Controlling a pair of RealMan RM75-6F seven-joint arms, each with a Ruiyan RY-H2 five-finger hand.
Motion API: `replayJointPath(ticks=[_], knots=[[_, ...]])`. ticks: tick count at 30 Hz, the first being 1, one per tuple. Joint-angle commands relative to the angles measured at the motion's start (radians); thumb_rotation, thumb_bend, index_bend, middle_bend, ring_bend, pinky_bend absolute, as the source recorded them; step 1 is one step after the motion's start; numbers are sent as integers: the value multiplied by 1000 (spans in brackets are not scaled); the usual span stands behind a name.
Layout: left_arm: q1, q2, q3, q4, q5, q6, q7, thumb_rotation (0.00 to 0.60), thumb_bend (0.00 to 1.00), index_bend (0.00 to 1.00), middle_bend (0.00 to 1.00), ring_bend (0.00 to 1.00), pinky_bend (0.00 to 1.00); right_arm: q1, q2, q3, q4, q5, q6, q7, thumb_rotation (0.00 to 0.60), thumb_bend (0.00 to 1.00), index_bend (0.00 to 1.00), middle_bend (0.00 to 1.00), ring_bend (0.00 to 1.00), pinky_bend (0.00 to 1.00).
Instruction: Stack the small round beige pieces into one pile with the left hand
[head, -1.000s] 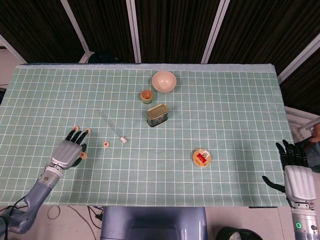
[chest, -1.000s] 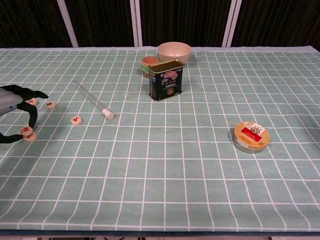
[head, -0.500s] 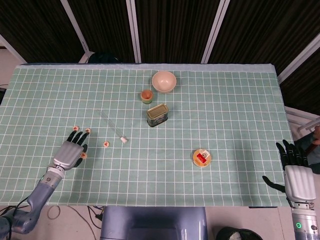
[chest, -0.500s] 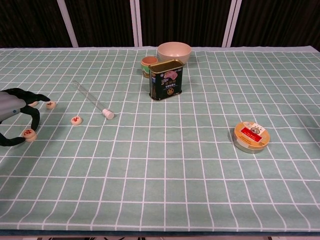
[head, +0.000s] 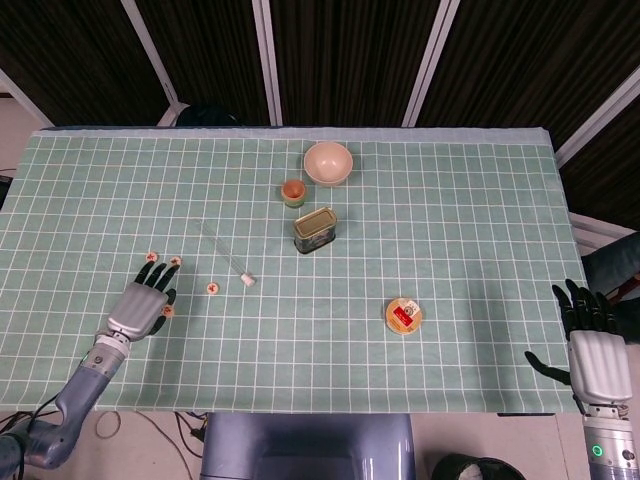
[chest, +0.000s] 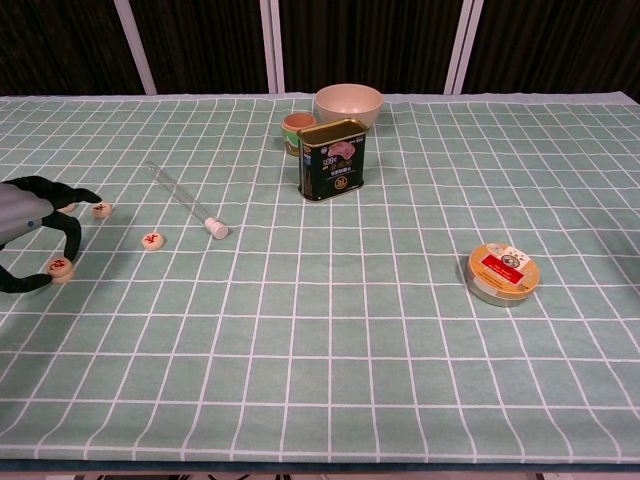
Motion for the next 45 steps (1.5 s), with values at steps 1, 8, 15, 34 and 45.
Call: replayJointPath(ticks=[1,8,15,34,45], knots=[[0,0,-1,-1,-2,2,4,600,338,443,25,0,0,0,0,0,0,0,0,-1,600,233,66,13,31,0],[2,0,0,0,-8,2,12,600,338,435,22,0,0,0,1,1,-2,5,-2,-2,600,233,66,13,31,0],[1,-3,2,0,-5,4,15,600,337,435,22,0,0,0,0,2,-2,6,-1,-4,600,232,66,13,31,0],[10,3,6,-5,5,23,10,600,337,436,22,0,0,0,-5,4,0,6,3,-8,600,233,66,13,31,0],[16,29,3,-52,13,49,29,600,295,360,15,0,0,0,-4,5,0,5,4,-6,600,232,67,13,31,0]])
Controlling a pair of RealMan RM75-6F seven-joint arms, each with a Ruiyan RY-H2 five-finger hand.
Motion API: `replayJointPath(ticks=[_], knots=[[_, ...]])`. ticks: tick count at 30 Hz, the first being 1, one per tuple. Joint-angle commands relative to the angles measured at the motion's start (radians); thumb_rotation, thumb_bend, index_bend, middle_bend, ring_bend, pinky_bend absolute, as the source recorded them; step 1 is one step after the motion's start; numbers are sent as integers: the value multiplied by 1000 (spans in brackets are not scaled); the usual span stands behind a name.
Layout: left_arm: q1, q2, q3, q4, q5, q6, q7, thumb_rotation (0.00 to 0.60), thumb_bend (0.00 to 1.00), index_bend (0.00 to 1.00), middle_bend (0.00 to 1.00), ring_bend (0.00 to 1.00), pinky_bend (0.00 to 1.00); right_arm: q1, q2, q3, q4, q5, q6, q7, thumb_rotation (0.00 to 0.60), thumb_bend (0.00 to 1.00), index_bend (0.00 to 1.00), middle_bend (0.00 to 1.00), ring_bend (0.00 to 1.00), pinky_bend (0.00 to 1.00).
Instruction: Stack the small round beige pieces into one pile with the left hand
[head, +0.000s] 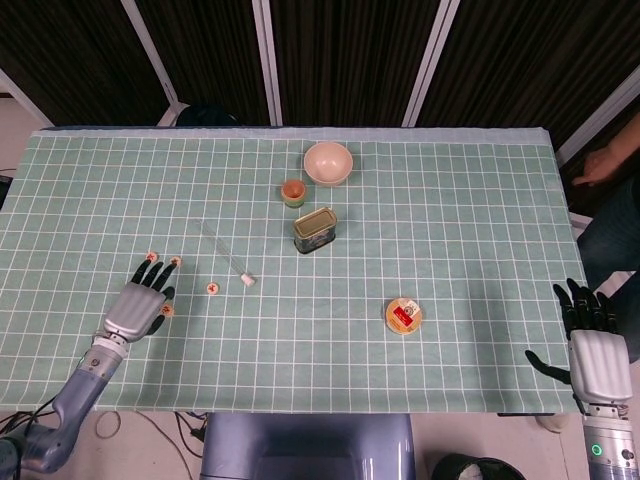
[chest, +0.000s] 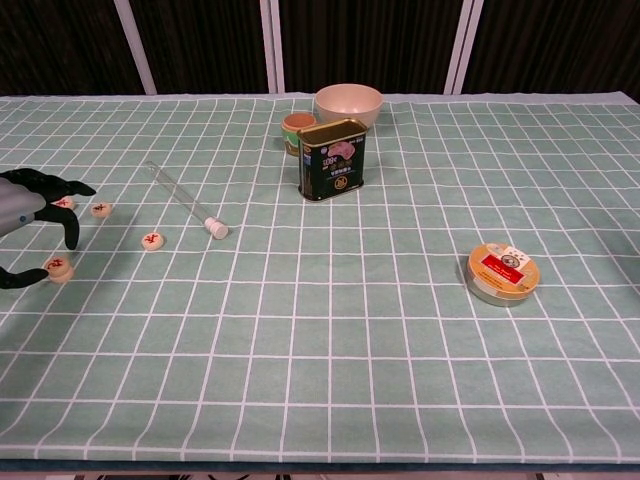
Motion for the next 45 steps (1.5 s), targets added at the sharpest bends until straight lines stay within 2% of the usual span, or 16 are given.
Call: replayJointPath(ticks=[1,5,9,15,20,30,45], knots=[[4,20,0,-33,14,21,8,600,291,350,14,0,0,0,0,1,1,0,2,1,600,232,67,13,31,0],[3,42,-25,-80,28,62,-8,600,245,283,11,0,0,0,0,0,0,-1,1,2,600,232,66,13,31,0],[-27,55,-67,-110,-9,36,7,600,193,246,7,0,0,0,0,0,-1,-2,0,2,600,232,66,13,31,0],[-103,47,-131,-141,-130,-64,82,600,192,259,7,0,0,1,0,0,-1,2,-4,1,600,233,66,13,31,0],[-157,7,-158,-138,-221,-120,136,600,192,315,11,0,0,2,1,1,-6,10,-9,4,600,233,66,13,31,0],[-206,-75,-149,-71,-319,-142,195,600,195,371,15,0,0,1,5,3,-9,18,-13,13,600,233,66,13,31,0],[-236,-142,-124,5,-328,-145,175,600,281,464,44,0,0,2,7,5,-14,27,-18,18,600,232,66,13,31,0]])
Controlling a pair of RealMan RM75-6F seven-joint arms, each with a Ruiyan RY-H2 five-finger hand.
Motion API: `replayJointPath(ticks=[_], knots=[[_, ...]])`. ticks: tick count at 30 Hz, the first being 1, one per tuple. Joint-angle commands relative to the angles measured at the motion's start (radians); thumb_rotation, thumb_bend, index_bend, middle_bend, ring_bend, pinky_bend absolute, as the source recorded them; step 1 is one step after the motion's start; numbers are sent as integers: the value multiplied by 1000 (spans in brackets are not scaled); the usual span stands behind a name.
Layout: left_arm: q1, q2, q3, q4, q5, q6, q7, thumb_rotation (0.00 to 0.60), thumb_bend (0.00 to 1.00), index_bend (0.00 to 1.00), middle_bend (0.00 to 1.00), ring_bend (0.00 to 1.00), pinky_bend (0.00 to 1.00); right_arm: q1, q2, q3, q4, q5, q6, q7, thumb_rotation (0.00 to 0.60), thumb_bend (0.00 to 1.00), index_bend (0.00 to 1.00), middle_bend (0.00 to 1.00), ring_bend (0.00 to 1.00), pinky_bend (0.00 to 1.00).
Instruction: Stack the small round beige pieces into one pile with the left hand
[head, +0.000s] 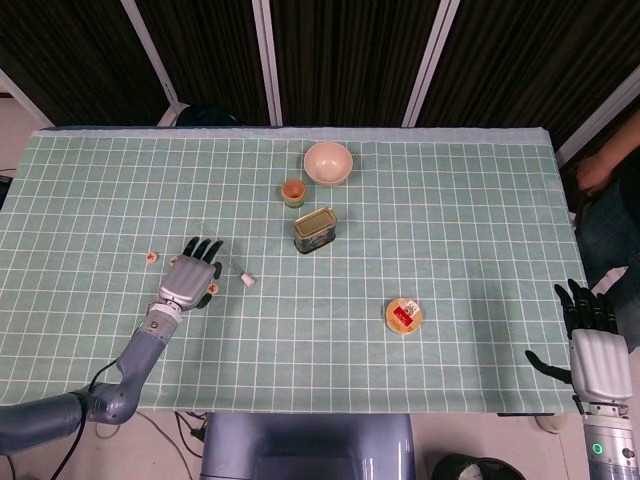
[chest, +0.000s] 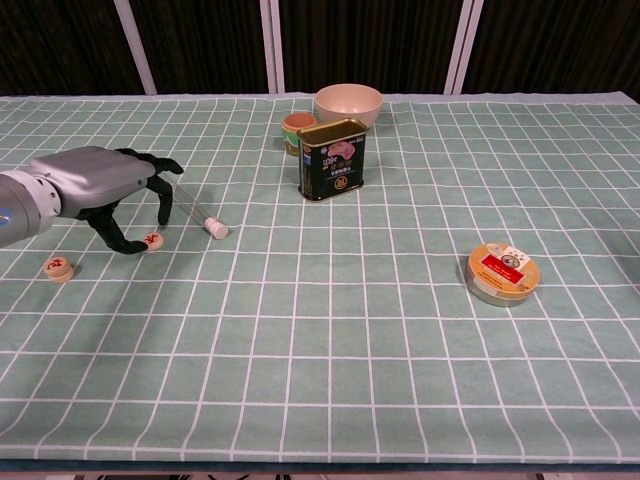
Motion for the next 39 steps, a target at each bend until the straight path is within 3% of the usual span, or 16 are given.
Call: replayJointPath(ticks=[1,32,39], knots=[[-3,-5,5,5,-1,1,2,600,282,464,44,0,0,0,0,0,0,0,0,1,600,232,66,13,31,0],[-17,-22,38,26,-21,23,27,600,324,519,65,0,0,1,-1,3,-1,6,0,1,600,233,67,13,31,0],[-2,24,40,-41,0,53,4,600,327,519,64,0,0,1,0,3,-2,8,-1,3,600,233,69,13,31,0]])
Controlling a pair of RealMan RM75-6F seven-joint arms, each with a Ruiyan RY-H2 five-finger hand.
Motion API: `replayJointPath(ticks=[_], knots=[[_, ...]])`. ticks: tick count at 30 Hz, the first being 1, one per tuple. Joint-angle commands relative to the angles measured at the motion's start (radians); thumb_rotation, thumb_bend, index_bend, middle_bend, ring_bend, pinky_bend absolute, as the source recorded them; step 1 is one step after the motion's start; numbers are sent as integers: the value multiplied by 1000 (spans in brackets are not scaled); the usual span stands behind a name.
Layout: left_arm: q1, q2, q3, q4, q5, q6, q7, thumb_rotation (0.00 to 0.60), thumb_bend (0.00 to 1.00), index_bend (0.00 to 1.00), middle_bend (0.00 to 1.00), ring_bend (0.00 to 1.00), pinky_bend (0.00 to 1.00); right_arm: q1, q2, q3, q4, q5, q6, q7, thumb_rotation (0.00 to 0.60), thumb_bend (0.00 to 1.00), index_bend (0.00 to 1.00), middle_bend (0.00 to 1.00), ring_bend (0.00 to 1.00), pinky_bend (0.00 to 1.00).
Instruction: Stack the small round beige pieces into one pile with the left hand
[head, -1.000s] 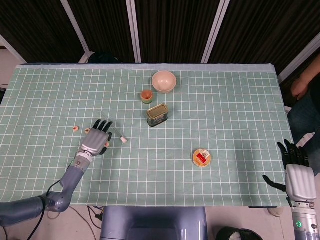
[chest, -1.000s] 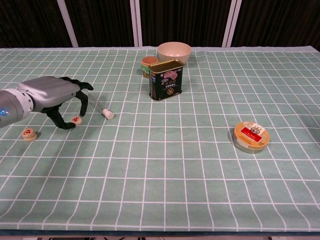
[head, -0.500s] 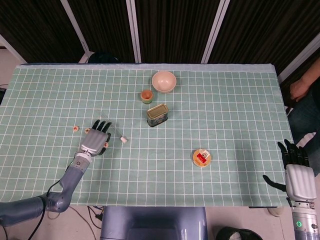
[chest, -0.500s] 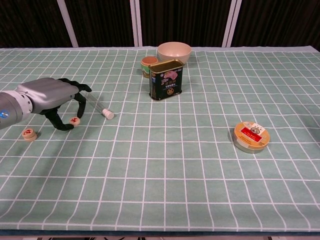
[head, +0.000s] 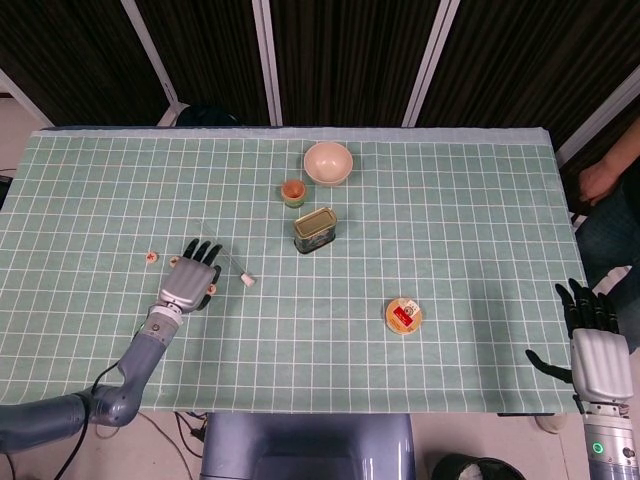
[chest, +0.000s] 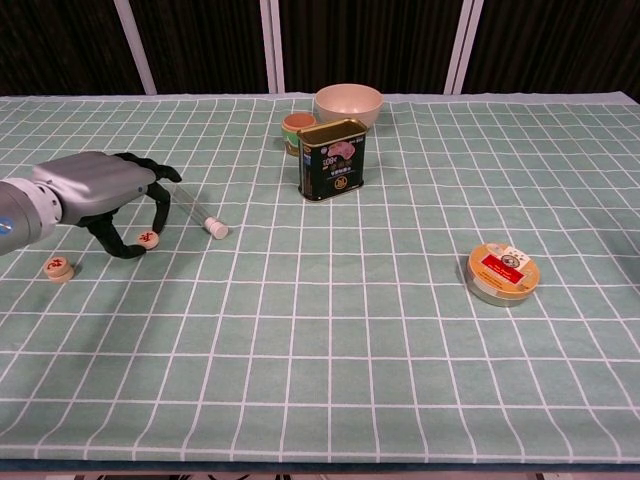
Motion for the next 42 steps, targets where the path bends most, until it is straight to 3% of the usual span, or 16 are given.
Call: replayJointPath(ticks=[1,10,23,42], knots=[[15,42,5,-55,24,24,-19,600,327,519,64,0,0,0,1,0,-1,3,-2,1,600,233,69,13,31,0],[85,160,50,-168,125,99,-111,600,326,507,63,0,0,0,1,-3,-3,-1,-3,-4,600,232,71,13,31,0],[168,221,131,-126,237,131,-209,600,326,490,64,0,0,0,0,-3,-4,-1,-1,-5,600,232,71,13,31,0],[184,190,116,-63,246,88,-219,600,326,481,65,0,0,-1,1,-2,-4,0,-1,-4,600,233,71,13,31,0]])
